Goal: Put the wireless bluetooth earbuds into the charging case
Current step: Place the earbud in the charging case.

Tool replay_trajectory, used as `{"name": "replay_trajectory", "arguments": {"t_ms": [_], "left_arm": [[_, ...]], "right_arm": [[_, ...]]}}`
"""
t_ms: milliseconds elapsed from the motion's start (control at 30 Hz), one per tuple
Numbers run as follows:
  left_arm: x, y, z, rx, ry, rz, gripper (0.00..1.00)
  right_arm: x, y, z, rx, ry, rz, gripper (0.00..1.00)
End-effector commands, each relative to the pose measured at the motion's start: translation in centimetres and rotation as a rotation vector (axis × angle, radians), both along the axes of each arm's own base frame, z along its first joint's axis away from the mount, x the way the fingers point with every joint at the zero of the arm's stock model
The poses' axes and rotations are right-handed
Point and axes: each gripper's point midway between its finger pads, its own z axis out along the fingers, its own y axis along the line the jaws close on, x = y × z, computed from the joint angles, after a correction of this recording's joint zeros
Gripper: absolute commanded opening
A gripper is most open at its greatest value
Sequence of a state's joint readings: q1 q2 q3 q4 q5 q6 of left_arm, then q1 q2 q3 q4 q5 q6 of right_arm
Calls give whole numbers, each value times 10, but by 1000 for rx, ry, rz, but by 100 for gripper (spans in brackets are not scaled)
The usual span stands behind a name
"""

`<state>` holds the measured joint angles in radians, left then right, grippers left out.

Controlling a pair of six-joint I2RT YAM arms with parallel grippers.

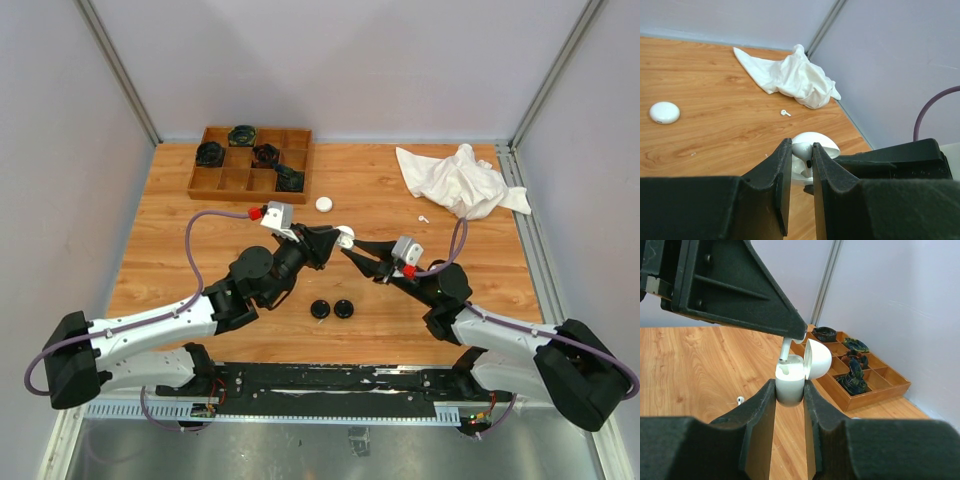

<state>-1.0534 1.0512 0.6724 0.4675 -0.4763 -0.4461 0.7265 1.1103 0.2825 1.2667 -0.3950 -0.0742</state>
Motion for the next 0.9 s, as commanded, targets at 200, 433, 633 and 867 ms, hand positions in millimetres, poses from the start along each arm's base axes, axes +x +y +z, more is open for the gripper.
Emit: {"name": "replay_trajectory", "arguments": {"t_ms": [200,433,633,867], "left_arm": [[2,-2,-2,5,-30,35,14],[-1,-5,-6,35,-42,26,14],[-9,-11,-7,56,-59,4,19],[-11,-13,-7,53,-57,-6,29]], "right_arm": [[-10,-3,21,62,-51,11,1],[-11,-5,25,71,-61,7,1],[-10,-6,24,72,-60,0,1],[-10,-7,24,71,-62,-4,1]]}}
